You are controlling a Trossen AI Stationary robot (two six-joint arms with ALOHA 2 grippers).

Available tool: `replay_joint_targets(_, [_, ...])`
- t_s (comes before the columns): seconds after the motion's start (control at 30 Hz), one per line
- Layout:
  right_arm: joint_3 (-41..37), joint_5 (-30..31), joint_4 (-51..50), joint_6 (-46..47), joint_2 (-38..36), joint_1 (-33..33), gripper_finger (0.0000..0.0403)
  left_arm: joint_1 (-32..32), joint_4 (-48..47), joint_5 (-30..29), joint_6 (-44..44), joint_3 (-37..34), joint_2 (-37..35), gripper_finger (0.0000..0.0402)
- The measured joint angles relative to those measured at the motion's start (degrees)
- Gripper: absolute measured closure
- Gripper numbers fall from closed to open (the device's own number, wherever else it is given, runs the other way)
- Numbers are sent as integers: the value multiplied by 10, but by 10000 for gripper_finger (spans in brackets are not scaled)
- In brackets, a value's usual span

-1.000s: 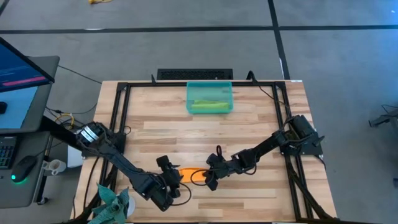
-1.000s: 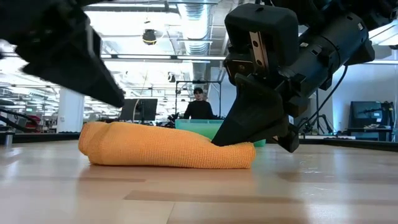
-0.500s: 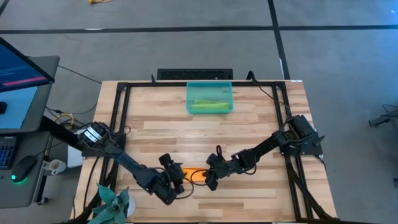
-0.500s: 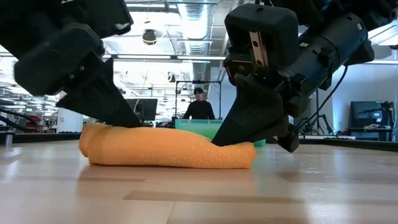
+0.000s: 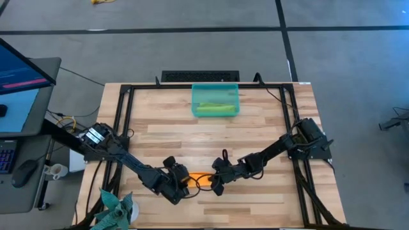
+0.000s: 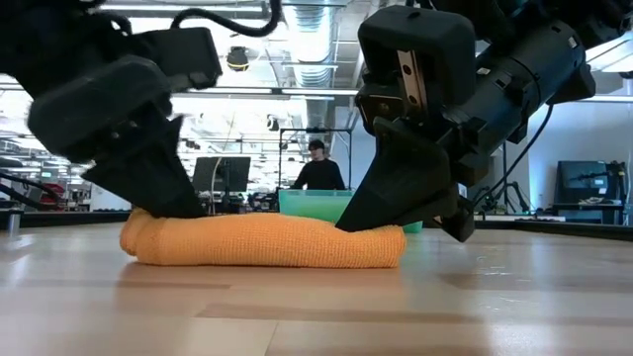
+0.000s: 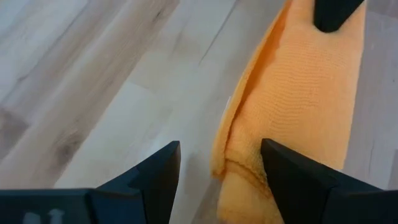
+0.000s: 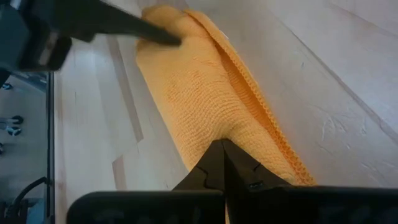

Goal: Roll microfiber towels into tight, uniform cylinder then place into a basket
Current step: Roll the yellow microfiber towel

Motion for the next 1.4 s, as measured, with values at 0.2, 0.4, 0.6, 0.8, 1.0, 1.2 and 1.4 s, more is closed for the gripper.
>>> replay_joint_targets(0.2, [0, 0, 0, -5, 0, 0, 391, -19, -56, -26, 1, 8, -41, 184])
replay_joint_targets(0.4, [0, 0, 0, -5, 0, 0, 391, -53, -43, -138, -12, 8, -64, 184])
replay_joint_targets(0.6, [0, 9, 0, -5, 0, 1, 391, -70, 69, -162, 43, -5, -57, 184])
replay_joint_targets(0.8, [0, 13, 1, -5, 0, 1, 391, -56, 159, -127, 67, -49, -57, 184])
replay_joint_targets(1.0, [0, 13, 1, -7, 0, 1, 391, -36, 230, -99, 64, -98, -57, 184])
replay_joint_targets(1.2, [0, 14, 2, -21, 0, 1, 391, -30, 263, -68, 56, -119, -57, 184])
replay_joint_targets(1.4, [0, 14, 2, -21, 0, 1, 391, -37, 296, -72, 105, -117, -57, 184])
